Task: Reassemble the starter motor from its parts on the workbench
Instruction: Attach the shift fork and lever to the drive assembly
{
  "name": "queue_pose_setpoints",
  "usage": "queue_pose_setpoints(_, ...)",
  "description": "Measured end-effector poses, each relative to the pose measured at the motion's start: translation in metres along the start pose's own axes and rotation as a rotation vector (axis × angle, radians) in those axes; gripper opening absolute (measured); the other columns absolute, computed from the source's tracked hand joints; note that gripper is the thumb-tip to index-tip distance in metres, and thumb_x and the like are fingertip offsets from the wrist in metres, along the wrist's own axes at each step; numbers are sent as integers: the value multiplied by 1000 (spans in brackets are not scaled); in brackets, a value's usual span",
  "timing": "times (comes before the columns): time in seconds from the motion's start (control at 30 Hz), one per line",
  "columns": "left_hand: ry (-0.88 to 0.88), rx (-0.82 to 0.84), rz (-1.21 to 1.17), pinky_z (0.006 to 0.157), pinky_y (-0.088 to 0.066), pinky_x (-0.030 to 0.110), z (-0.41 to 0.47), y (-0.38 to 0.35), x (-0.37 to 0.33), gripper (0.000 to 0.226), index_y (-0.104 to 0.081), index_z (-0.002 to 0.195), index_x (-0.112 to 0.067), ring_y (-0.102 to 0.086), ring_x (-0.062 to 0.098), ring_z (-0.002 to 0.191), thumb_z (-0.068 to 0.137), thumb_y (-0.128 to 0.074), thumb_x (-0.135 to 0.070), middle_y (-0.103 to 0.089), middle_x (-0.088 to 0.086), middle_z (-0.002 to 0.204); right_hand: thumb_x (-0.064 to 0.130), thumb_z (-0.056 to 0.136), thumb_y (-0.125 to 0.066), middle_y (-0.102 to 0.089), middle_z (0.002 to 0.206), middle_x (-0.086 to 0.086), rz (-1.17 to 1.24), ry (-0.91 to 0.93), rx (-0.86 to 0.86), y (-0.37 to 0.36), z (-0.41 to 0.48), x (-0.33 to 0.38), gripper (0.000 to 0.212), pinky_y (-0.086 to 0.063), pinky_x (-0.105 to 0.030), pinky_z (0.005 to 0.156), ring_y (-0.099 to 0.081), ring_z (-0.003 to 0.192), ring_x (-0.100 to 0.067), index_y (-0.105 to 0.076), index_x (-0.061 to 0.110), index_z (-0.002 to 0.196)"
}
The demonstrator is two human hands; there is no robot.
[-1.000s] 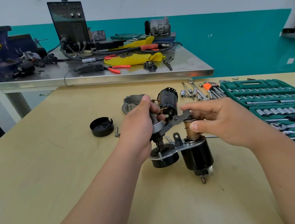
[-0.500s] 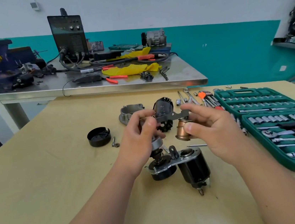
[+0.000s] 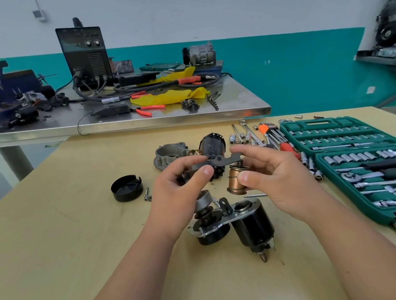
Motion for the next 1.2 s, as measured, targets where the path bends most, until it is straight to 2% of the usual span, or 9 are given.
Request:
queue_pose_setpoints(0.13,-28,-26,22,66,-47,7,0,1,-2,20,-75,88,-42,-63,-7,77,87,-71,-22,-71,-18,85,4,86,-68,-72,93,23,-35,-1,17,-1,0,0,53,-51,-11,73,-69,90,-3,-55,45,117)
queue_pose_setpoints(0.23,-30,-85,10,65,-46,8,2,6,-4,12,-75,87,-41,-62,-3,76,82,-70,-31,-71,-13,84,8,86,-69,-73,97,14,-21,-20,15,0,1,-4,52,-55,-20,77,-70,91,-11,-52,42,120)
queue_pose_setpoints(0.33,-41,-109,-1,62,-48,9,3,9,-8,7,-75,86,-37,-62,2,75,83,-69,-36,-73,-4,86,31,73,-72,-73,101,11,-62,-30,-7,4,1,-4,49,-55,-37,90,-70,95,-13,-55,46,116)
queue_pose_setpoints(0.47,13,-121,-11,51,-48,10,1,5,-3,21,-71,74,-26,-54,-4,58,94,-64,-25,-61,-13,64,51,63,-68,-71,104,14,-164,-8,26,0,-2,0,53,-51,-43,95,-67,99,-9,-52,58,113)
queue_pose_setpoints(0.63,93,-131,136,61,-41,21,5,7,6,34,-64,81,-5,-47,6,61,95,-58,-36,-54,-4,66,37,77,-72,-64,106,28,-276,38,72,-10,-6,7,55,-56,-27,84,-68,91,-2,-43,69,111)
queue_pose_setpoints(0.73,118,-154,108,54,-39,13,6,10,8,39,-61,87,6,-46,7,62,94,-58,-33,-54,3,72,26,84,-74,-60,106,37,-329,75,61,-11,-7,12,62,-54,-13,75,-67,88,4,-39,70,109)
queue_pose_setpoints(0.9,188,-168,12,53,-45,12,5,12,10,30,-62,73,-3,-58,9,58,94,-59,-24,-59,-2,62,21,84,-74,-61,104,32,-339,95,39,-7,-8,12,64,-53,-13,77,-68,88,1,-39,69,108)
queue_pose_setpoints(1.0,184,-149,34,53,-47,11,5,15,9,27,-65,77,-5,-60,10,53,95,-58,-24,-61,-1,56,21,84,-74,-60,105,35,-352,99,21,-5,-8,14,63,-49,-6,74,-66,89,5,-40,70,104)
queue_pose_setpoints(1.2,183,-126,103,53,-45,11,4,16,7,20,-70,75,-18,-58,8,50,92,-62,-27,-63,-1,54,26,83,-74,-59,103,35,-454,72,5,-3,-8,13,43,-51,-9,74,-63,92,6,-47,56,96)
Point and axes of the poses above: each hand's wrist, its own z-axis towards the middle knuckle, its own y-axis out of the back of the hand, x = y × z, the point moved 9 cm from there along z, towards the middle knuckle
